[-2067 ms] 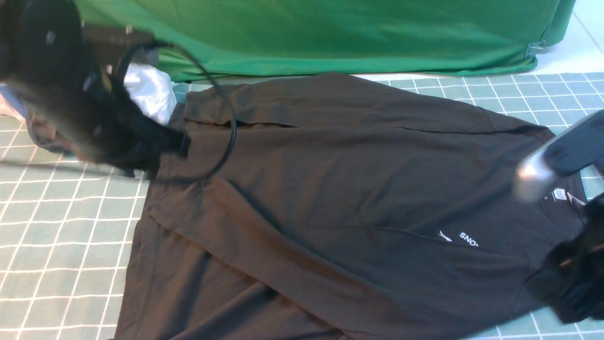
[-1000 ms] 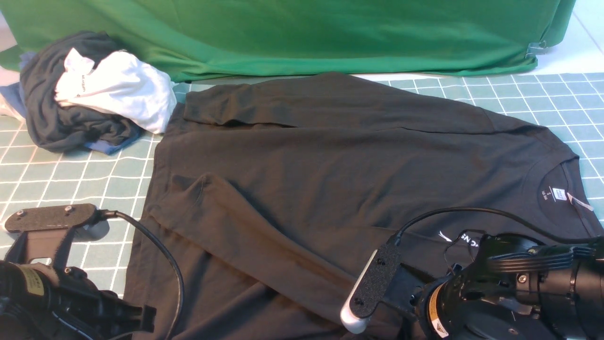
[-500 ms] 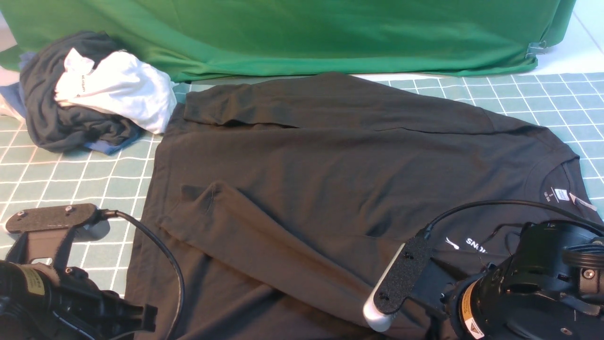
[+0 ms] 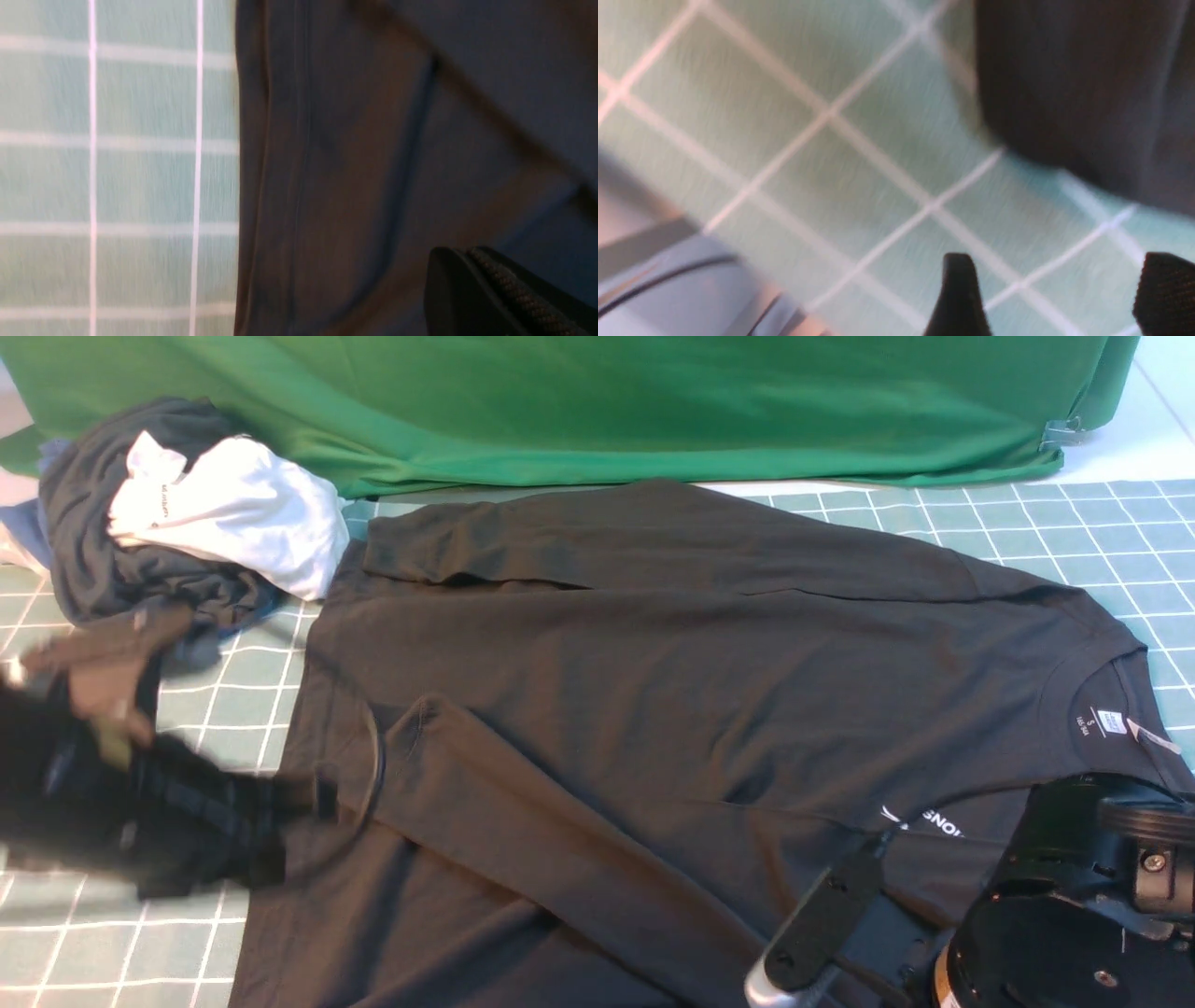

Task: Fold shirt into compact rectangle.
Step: 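Grab the top left corner of the dark shirt with the left gripper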

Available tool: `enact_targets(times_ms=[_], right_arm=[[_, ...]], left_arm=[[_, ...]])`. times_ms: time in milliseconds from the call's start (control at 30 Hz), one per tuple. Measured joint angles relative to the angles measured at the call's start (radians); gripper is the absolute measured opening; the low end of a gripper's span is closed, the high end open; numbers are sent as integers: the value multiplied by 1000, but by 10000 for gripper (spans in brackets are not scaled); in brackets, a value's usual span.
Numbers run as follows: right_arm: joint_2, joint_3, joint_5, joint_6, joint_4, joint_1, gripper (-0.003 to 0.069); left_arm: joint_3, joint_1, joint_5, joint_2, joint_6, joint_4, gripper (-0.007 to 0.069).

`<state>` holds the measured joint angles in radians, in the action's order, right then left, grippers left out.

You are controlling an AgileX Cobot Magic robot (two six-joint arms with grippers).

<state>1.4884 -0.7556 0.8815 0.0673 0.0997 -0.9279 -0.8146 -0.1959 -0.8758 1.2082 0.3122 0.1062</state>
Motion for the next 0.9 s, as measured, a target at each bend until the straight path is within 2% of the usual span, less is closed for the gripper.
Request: enact_targets(times_ms=[167,300,467,500,567,667,767,900], right_arm=[[-114,-4,32,0,42,-16,446],[-245,-5,21,0,50,-19,430],[-357,-6,-9,3,51,-19,428],[-390,-6,-14,3,51,-19,428],[-411,-7,-14,3,51,-19,428],[-422,-7,-13,14,51,-19,428],[-423,-7,-13,26,50,-19,428],[-423,-7,-13,30,50,-19,428]], left_arm=[[-183,50,7,206,-65,-9,36],[-282,53,20,339,-131,-37,120],[-337,53,89,479,-187,-51,297],[-346,53,138,531,-219,-53,372],[-350,53,190,575,-252,-53,459],[-350,53,261,631,-273,-53,552],[-350,53,306,675,-279,-53,591],[-350,53,322,702,-288,-53,563]])
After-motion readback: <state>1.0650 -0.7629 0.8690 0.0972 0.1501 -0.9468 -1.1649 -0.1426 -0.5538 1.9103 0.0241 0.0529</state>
